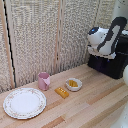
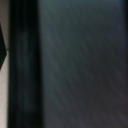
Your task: Carefully navigate your gripper to the air fryer's handle. Confidently seize the handle using your gripper. Gradually bring the handle toward yourself to access the air fryer.
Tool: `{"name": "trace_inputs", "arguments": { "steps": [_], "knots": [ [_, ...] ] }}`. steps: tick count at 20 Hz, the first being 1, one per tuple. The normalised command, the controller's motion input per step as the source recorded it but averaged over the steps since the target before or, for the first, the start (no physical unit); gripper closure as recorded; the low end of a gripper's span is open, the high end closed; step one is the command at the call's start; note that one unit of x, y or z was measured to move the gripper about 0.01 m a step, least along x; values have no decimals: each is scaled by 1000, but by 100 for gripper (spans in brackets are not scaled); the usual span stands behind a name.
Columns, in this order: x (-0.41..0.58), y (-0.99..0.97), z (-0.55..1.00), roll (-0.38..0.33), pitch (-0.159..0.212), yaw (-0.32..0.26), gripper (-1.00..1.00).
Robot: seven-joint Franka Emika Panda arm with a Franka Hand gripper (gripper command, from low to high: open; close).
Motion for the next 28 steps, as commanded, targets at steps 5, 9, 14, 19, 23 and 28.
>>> {"name": "trace_inputs", "arguments": {
  "steps": [5,9,14,19,23,28],
  "knots": [
    [0,0,0,0,0,0,100],
    [0,0,0,0,0,0,100],
    [37,-1,132,37,48,-21,100],
    [129,79,230,172,207,-115,100],
    [54,179,4,295,202,-153,100],
    [29,190,67,304,140,-169,100]
  ]
}}
